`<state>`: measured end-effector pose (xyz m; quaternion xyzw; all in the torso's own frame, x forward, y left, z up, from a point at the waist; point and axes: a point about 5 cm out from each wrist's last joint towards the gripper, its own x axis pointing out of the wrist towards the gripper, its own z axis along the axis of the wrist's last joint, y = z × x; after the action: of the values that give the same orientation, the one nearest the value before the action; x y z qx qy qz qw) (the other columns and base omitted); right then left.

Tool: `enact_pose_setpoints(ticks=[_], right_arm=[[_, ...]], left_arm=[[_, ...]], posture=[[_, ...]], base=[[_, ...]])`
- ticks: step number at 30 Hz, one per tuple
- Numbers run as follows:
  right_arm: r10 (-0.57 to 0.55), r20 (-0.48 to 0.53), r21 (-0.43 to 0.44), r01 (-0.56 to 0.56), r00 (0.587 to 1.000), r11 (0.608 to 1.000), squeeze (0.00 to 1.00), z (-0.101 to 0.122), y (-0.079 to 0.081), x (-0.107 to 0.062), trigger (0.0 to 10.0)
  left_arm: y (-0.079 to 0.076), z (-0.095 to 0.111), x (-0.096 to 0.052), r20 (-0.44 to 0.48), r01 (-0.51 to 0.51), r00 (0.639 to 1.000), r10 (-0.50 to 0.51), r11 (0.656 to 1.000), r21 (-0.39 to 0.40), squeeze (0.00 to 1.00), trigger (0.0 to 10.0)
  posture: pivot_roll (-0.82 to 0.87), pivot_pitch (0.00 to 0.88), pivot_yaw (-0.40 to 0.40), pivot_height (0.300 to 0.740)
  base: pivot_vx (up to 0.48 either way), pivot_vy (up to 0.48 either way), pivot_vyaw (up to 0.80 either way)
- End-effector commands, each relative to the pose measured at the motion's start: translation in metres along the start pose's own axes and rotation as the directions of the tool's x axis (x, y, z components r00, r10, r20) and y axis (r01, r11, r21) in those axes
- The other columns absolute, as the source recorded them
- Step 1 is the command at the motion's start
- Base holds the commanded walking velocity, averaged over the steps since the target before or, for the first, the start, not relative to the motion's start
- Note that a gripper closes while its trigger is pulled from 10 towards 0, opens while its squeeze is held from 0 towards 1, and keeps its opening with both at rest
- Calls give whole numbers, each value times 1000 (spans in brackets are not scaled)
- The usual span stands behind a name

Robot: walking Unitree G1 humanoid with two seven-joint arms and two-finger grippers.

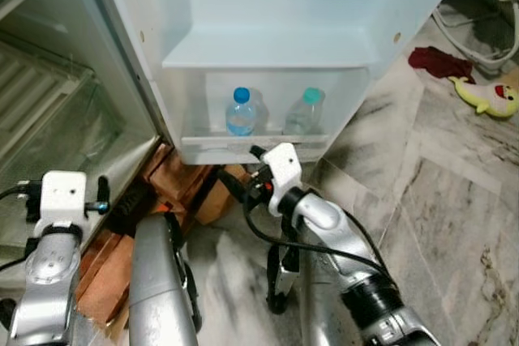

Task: Restocking fridge

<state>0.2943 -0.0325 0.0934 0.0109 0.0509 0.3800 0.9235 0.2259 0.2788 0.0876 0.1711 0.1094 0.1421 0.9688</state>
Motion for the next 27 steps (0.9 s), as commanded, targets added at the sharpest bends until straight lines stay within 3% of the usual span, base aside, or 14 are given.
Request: enact_pose_setpoints(ticks=[1,8,12,14,21,27], right_arm=[[1,-11,15,-1,1000,1000,0,-5,-2,1,10000],[44,-22,85,-42,999,996,0,-3,6,25,10000],[6,9,98,-7,1000,995,0,11,16,52,10000],[8,6,97,-8,1000,995,0,14,18,56,10000],[-61,-28,48,62,998,997,0,11,15,60,10000],[-196,-49,2,197,979,980,0,2,-9,49,10000]], left_arm=[[7,-6,-7,-34,-35,999,34,999,-4,0,10000],[11,-9,-22,-50,-44,998,45,999,3,0,10000],[8,-7,-28,-63,-31,998,31,1000,-1,0,10000],[7,-7,-29,-66,-27,997,26,1000,-2,0,10000],[5,-6,-29,-76,-14,997,13,1000,-8,0,10000],[4,-7,-25,-84,-4,996,3,1000,-8,0,10000]], posture=[[187,294,-90,539],[220,330,-101,539],[226,346,-105,539],[228,349,-106,539],[226,348,-105,539],[209,344,-101,539]], base=[[0,0,0],[0,0,0],[0,0,0],[0,0,0],[0,0,0],[0,0,0]])
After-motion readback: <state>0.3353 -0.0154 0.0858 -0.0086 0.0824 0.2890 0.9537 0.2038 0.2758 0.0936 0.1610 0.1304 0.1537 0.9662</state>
